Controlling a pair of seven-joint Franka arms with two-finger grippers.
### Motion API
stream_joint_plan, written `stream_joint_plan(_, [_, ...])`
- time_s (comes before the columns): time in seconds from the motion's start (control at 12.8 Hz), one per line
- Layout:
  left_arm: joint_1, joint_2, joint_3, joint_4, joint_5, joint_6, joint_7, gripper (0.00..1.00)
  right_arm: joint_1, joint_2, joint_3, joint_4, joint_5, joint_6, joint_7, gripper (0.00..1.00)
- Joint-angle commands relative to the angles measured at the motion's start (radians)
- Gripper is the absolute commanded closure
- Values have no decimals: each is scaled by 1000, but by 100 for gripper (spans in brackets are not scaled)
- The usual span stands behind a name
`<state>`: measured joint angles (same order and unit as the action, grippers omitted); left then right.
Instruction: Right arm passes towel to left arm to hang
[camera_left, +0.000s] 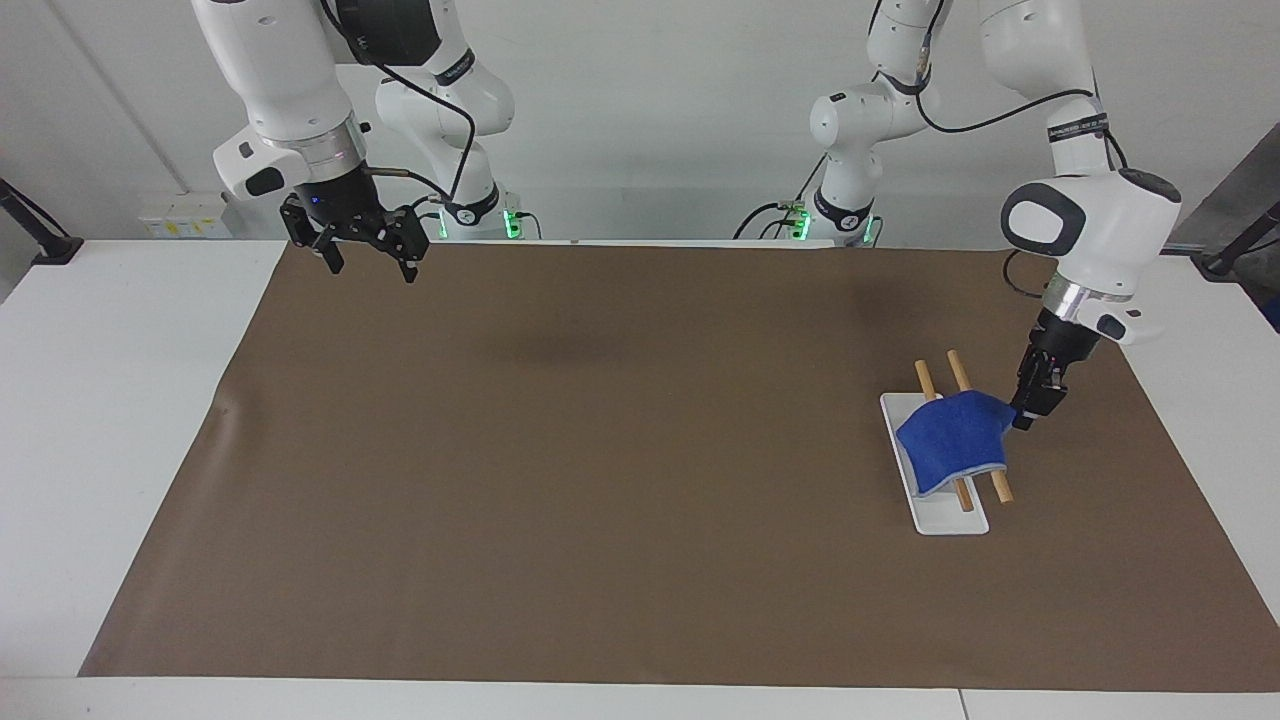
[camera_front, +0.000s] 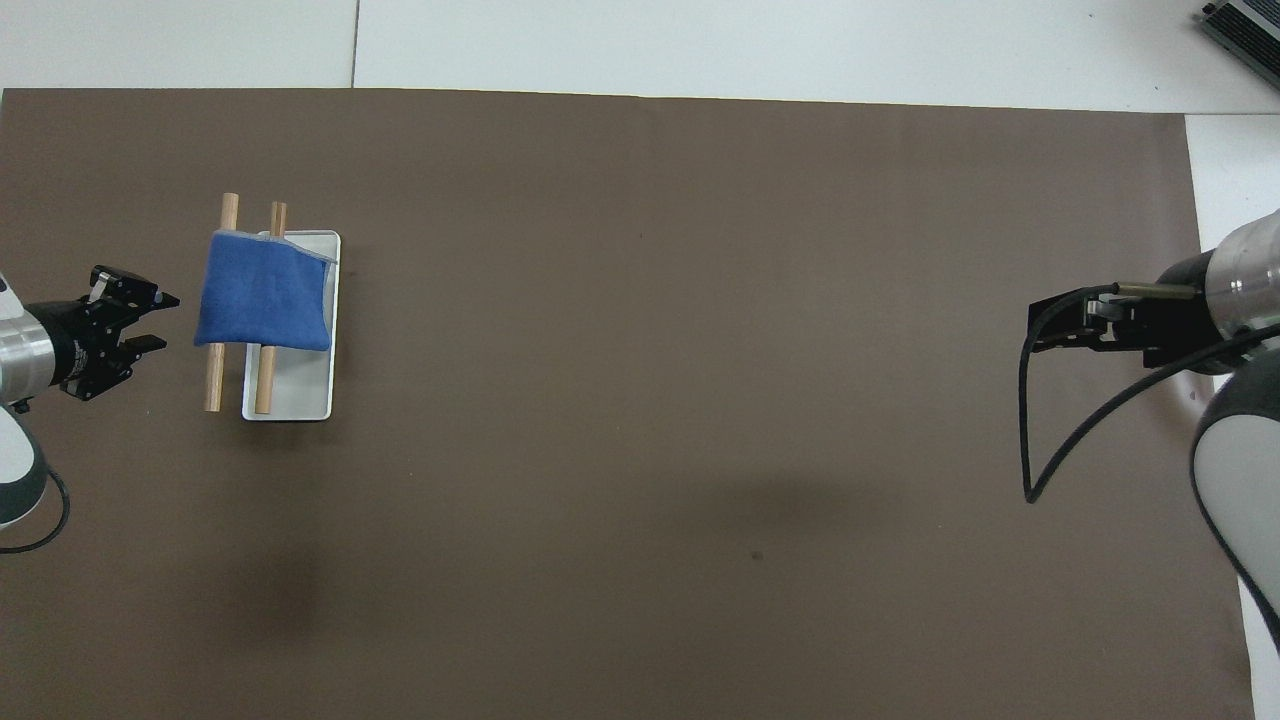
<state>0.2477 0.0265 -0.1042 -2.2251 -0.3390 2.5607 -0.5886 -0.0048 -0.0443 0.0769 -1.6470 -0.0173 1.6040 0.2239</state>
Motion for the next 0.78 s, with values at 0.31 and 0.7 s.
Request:
stream_joint_plan(0.31, [88,45,0,304,238,-492,431,49,22,-12,-39,-16,-13,-24,-72,0])
stream_joint_plan(0.7, [-23,38,-14,565,356,-893,432,48,19,-20,-63,-33,-13,-18,-107,0])
